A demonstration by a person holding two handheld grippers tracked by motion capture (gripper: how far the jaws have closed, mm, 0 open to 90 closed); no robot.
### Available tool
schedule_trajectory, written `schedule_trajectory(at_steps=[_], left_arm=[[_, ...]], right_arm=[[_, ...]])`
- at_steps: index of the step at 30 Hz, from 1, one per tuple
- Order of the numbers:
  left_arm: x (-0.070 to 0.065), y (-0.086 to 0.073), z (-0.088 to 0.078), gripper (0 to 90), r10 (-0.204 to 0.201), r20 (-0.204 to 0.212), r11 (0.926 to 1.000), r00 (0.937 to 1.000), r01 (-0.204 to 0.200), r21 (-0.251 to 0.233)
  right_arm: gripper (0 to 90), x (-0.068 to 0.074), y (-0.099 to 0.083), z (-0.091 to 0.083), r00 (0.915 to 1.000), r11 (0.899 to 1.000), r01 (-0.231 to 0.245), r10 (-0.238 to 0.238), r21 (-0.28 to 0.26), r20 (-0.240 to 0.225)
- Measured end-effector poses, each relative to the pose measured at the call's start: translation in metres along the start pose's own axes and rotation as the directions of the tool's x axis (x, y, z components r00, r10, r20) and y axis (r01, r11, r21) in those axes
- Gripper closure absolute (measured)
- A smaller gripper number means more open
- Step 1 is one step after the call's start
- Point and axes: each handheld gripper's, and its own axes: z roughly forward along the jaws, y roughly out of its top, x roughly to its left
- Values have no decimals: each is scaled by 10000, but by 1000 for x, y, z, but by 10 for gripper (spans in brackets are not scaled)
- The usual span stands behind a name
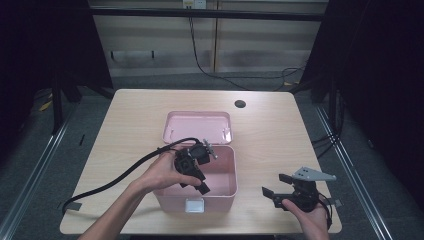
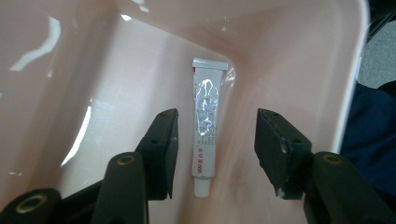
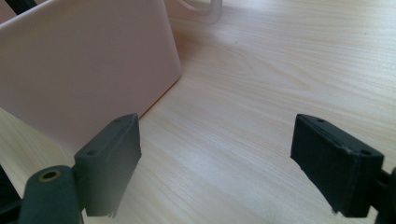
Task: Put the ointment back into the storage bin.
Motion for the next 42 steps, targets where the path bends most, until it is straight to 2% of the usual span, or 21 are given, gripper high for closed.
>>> schedule_trajectory(at_steps=[5,10,14,21,26,28,31,32,34,36,38,41,42], left_arm=[[-3,-4,-11,472,-48,-492,9994,9988,31,-343],[-5,-10,-19,459,56,-667,9979,9978,-99,-642],[-1,-18,-28,437,-316,-1003,9965,9945,237,-798],[1,-31,-41,446,-419,-1282,9938,9909,281,-1076],[-4,-36,-54,445,-253,-1460,9895,9890,40,-1445],[-4,-39,-58,442,-382,-1570,9894,9869,153,-1446],[-3,-46,-65,426,-527,-1598,9854,9857,253,-1686],[-3,-50,-68,421,-730,-1557,9811,9851,428,-1888],[-1,-57,-73,396,-721,-1529,9814,9856,427,-1874],[-2,-64,-78,394,-898,-1725,9773,9809,534,-2049],[-4,-72,-82,391,-921,-1648,9726,9820,533,-2262],[-3,-82,-86,391,-1019,-1787,9686,9786,567,-2422],[-2,-87,-86,391,-1161,-1665,9668,9792,731,-2447]], right_arm=[[157,0,0,0,10000,10000,-1,1,5,-10],[157,0,0,1,10000,10000,-21,21,35,-14],[157,0,0,1,10000,10000,-37,37,42,-4],[157,0,0,2,10000,10000,-46,47,44,-26],[157,0,0,1,10000,10000,-55,55,65,1],[157,0,0,2,10000,10000,-69,69,69,-11],[157,0,0,2,10000,10000,-31,31,65,-11],[157,0,0,2,10000,10000,-27,27,71,-9],[157,0,0,1,10000,10000,-69,69,62,9],[157,-1,0,1,10000,9999,-75,75,78,27],[157,-1,0,2,10000,9999,-72,72,70,33],[157,0,0,1,10000,10000,-37,37,65,19],[157,0,0,1,10000,10000,-58,58,79,29]])
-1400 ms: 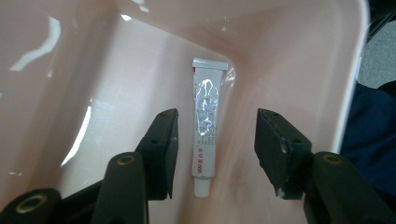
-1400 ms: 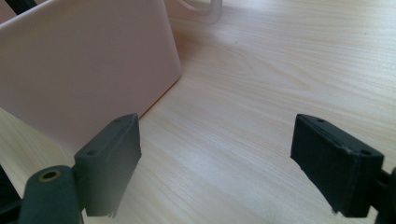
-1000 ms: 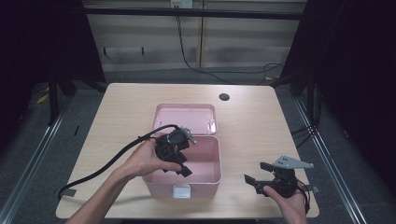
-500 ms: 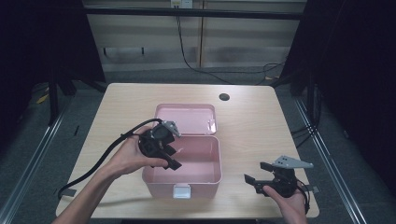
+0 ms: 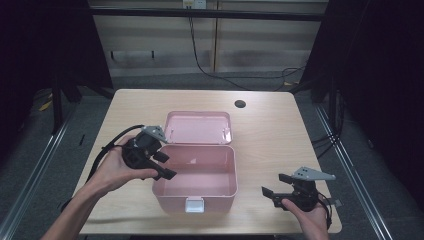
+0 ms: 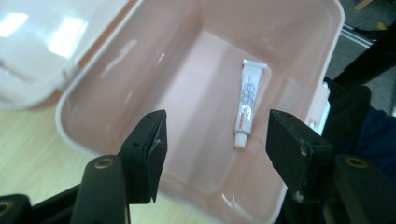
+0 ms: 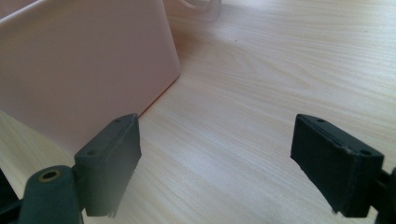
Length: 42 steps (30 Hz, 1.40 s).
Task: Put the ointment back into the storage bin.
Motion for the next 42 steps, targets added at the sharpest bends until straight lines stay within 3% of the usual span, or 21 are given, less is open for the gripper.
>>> schedule_trajectory(at_steps=[2,3,10,15,19,26,28,31,33,36,39,40,42], left_arm=[[4,-7,-2,391,54,-80,10000,10000,-54,-4],[5,-11,-3,391,-159,-67,9999,9999,158,-60],[10,-34,-7,396,-398,-189,9990,9990,395,-192],[15,-53,-9,411,-843,-293,9951,9960,826,-540],[18,-65,-14,410,-921,-221,9930,9955,902,-761],[20,-83,-13,411,-1087,-386,9930,9933,1067,-503],[22,-89,-10,411,-953,-400,9950,9946,940,-341],[24,-99,-4,411,-1456,-645,9880,9872,1417,-613],[24,-107,2,424,-1581,-825,9864,9840,1536,-588],[24,-116,8,426,-1732,-737,9834,9821,1683,-674],[25,-125,13,425,-2102,-913,9748,9734,2015,-955],[25,-125,13,425,-2102,-913,9748,9734,2015,-955],[27,-133,20,425,-2535,-1089,9640,9612,2417,-1108]], right_arm=[[157,0,0,0,10000,10000,-21,21,0,5],[157,0,0,0,10000,10000,-8,8,0,10],[157,0,0,0,10000,10000,-17,17,12,8],[157,0,0,0,10000,10000,-22,22,20,-5],[157,0,0,1,10000,10000,8,-8,25,-12],[157,0,0,1,10000,10000,16,-16,29,-9],[157,0,0,1,10000,10000,12,-11,37,-9],[157,0,0,1,10000,10000,-22,22,88,-10],[157,0,0,2,10000,9999,-10,10,115,-15],[155,0,-2,3,10000,9996,16,-13,288,-78],[154,1,-2,5,9999,9991,12,-6,420,-153],[154,1,-2,6,9998,9985,41,-32,544,-173],[154,1,-3,8,9996,9968,77,-55,794,-274]])
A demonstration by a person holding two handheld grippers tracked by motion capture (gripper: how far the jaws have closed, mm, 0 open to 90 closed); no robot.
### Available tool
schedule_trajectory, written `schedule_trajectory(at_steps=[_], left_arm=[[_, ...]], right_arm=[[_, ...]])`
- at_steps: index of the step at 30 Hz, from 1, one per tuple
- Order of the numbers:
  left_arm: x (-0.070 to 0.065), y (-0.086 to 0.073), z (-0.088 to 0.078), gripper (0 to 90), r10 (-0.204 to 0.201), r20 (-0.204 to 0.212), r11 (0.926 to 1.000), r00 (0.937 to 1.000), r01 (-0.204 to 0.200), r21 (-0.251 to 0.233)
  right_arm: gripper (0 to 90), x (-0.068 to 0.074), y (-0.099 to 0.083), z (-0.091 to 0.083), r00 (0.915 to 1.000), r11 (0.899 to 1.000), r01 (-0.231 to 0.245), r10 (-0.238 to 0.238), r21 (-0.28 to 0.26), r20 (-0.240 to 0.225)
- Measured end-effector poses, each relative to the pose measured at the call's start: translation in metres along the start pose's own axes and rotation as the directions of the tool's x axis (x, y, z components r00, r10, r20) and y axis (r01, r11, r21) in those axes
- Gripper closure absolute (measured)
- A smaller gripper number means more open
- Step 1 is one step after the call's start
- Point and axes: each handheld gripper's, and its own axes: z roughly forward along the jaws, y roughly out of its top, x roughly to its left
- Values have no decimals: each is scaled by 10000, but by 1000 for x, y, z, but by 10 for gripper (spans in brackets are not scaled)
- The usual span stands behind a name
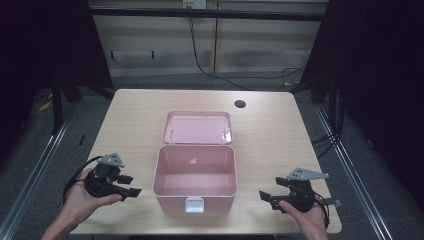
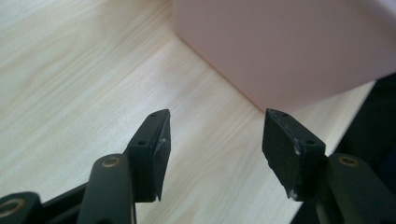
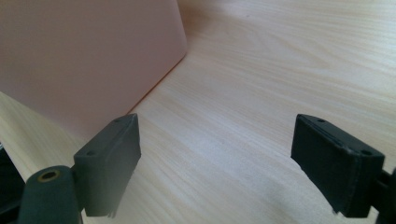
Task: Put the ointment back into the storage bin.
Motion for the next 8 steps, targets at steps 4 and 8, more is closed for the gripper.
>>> schedule_trajectory(at_steps=[4,8], left_arm=[[1,-8,12,441,-117,15,9999,9999,117,87],[1,-13,17,423,-223,53,9997,9997,223,-75]], right_arm=[[155,0,0,3,10000,9998,29,-30,197,52],[155,0,-1,6,9998,9984,78,-87,554,166]])
